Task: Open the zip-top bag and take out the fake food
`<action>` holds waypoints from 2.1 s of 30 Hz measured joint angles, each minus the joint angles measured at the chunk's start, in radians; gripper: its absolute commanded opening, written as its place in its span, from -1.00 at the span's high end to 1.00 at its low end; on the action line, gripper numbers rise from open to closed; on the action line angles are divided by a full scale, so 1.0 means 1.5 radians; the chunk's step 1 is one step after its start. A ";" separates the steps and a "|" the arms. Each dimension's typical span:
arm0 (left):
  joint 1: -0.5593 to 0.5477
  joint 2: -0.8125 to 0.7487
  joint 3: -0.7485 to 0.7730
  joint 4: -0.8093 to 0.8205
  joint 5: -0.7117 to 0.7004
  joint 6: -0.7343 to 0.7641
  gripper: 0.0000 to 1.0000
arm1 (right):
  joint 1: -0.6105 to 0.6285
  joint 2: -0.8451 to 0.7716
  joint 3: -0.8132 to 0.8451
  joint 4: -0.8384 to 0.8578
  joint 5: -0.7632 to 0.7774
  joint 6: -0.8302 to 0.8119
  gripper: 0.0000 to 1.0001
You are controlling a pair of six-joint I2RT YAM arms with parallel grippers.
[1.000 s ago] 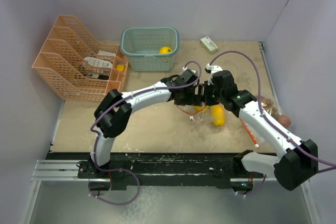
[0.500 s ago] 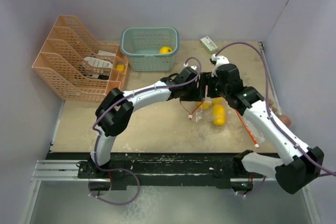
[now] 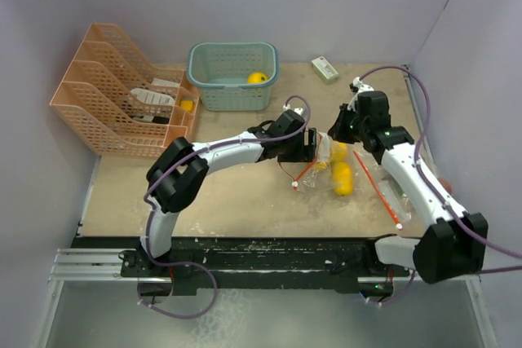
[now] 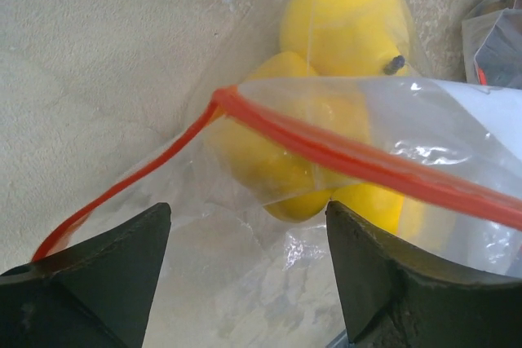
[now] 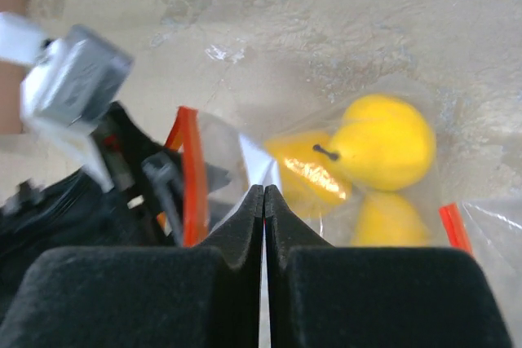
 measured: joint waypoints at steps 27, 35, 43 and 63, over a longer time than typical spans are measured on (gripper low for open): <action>0.003 -0.051 -0.075 0.051 0.025 -0.029 -0.70 | -0.025 0.180 -0.127 0.204 -0.158 0.030 1.00; 0.003 -0.014 -0.071 0.032 0.043 -0.036 0.18 | -0.025 0.170 -0.135 0.200 -0.165 0.030 1.00; -0.004 -0.009 -0.071 0.010 0.057 -0.032 0.55 | -0.025 0.158 -0.145 0.204 -0.162 0.029 1.00; 0.013 -0.110 -0.110 0.002 0.011 -0.009 -0.50 | -0.025 0.043 -0.141 0.065 0.012 0.035 0.24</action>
